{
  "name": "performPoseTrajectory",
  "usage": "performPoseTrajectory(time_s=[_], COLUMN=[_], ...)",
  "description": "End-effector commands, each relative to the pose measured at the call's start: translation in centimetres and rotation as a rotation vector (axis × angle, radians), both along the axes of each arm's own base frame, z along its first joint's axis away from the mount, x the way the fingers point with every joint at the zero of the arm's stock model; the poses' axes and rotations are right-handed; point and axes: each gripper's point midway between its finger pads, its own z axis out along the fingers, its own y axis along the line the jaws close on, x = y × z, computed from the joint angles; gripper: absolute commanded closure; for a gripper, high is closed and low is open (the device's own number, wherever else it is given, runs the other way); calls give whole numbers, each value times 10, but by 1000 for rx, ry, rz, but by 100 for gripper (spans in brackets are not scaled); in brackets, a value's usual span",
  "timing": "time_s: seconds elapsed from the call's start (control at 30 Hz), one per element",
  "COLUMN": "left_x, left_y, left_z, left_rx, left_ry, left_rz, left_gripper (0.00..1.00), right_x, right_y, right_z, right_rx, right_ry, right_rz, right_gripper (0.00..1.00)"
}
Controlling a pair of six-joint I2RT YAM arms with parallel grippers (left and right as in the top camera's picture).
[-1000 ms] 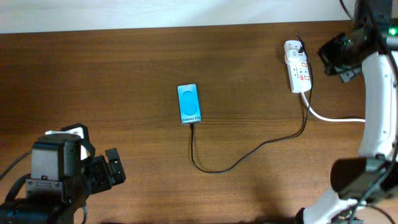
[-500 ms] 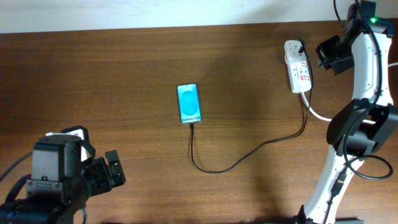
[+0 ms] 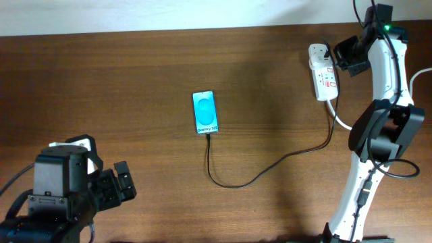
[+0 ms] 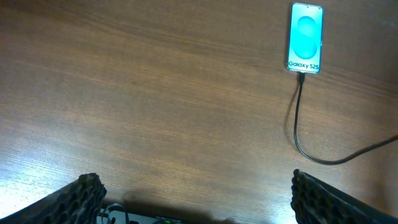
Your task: Plug charger to phone and switch on socket
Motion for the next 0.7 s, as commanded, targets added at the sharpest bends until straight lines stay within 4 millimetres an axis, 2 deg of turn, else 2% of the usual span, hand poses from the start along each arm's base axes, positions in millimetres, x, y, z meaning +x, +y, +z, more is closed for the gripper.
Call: performPoseTrajectory(time_s=[0.0,0.07,0.17,0.37,0.67], left_x=[1,2,2,2,5], left_y=[1,1,1,1,1], left_z=[4,4,4,4,6], left_rx=[2,2,2,2,0], left_ry=[-16,-17,-21,-20,-35], left_rz=[7,7,7,7,7], left_gripper=[1,0,1,1,1], right_x=[4,1,-1,2,10], right_y=[5,11,19,8,5], right_z=[-8,-28,-44,-45,-41], right_rx=[4,19,21,-62,-35], right_ry=[4,48,82,82,37], right_rz=[0,8,22,0,-2], right_gripper=[95,95,95,95,95])
